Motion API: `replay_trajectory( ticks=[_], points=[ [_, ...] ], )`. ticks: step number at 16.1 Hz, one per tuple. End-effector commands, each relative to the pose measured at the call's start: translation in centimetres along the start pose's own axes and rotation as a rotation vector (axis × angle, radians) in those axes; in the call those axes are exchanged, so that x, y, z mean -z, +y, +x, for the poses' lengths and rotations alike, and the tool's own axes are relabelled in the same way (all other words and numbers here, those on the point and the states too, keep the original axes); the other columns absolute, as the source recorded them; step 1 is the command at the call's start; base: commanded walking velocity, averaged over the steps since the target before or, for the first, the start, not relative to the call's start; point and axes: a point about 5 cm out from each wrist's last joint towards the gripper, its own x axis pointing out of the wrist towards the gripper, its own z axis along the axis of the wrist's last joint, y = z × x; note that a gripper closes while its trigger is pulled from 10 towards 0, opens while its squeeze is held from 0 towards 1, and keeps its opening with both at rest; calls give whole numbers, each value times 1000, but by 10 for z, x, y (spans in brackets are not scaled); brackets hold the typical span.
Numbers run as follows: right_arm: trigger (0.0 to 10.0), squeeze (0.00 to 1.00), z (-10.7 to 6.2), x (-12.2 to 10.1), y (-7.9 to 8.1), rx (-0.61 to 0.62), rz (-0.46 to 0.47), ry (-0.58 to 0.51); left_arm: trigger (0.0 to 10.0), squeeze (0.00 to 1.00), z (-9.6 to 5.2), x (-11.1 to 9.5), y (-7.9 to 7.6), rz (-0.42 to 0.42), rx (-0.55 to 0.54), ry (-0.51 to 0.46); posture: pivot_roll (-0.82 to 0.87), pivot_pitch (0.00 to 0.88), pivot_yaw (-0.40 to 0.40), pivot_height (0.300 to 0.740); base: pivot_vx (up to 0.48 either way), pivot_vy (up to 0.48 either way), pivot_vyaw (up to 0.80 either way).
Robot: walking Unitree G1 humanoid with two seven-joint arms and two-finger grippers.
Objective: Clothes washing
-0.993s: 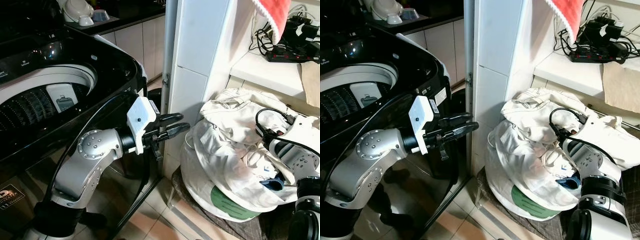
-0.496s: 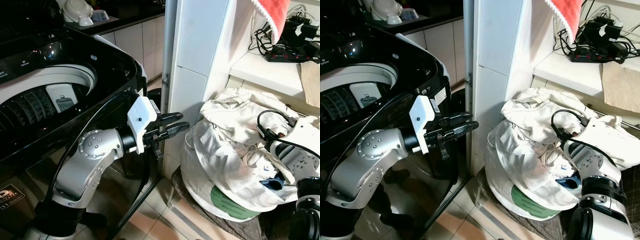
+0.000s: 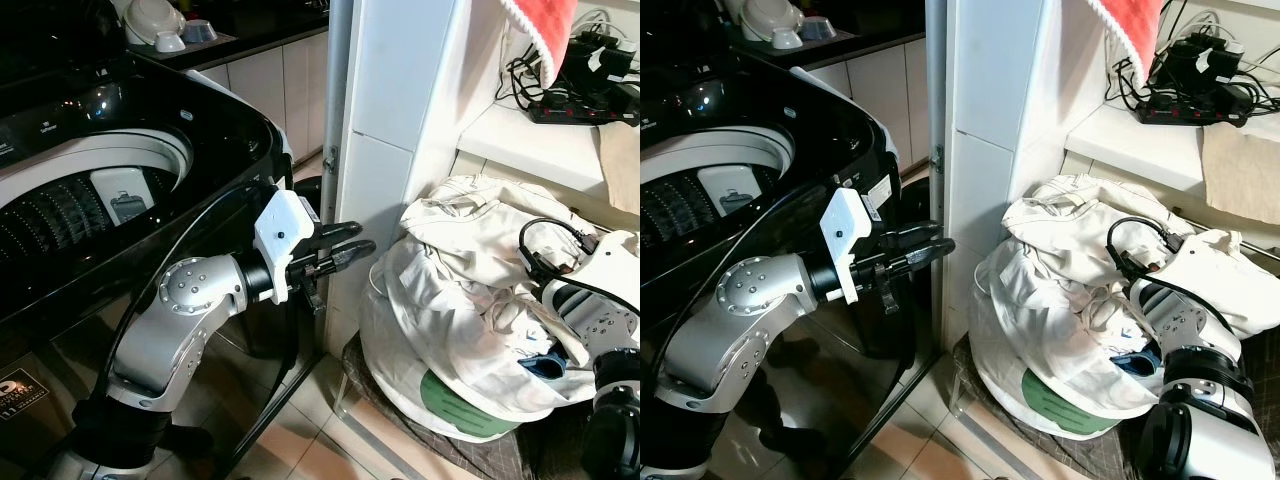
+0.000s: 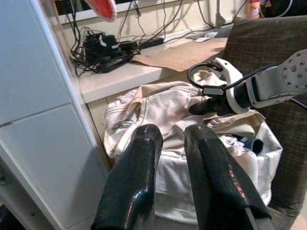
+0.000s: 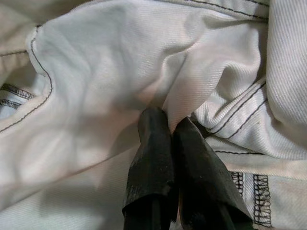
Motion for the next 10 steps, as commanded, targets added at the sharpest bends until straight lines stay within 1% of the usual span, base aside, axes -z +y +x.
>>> replay_trajectory(
  ticks=[1,7,9,10],
  points=[
    [0,0,-1,-14,0,-1,-6,-46,10000,0,1,-4,5,21,-19,-3,9,0,-11,740,0,0,0],
    [0,0,-3,-25,1,-39,-19,-99,10000,0,2,-6,11,22,-68,-25,-1,0,-9,740,0,0,0],
    [0,0,-6,-28,1,-68,-35,-111,10000,0,2,-7,12,19,-76,-34,-1,0,-9,740,0,0,0],
    [0,0,-10,-31,3,-119,-63,-124,10000,0,2,-8,12,16,-84,-40,-4,0,-11,740,0,0,0]
  ],
)
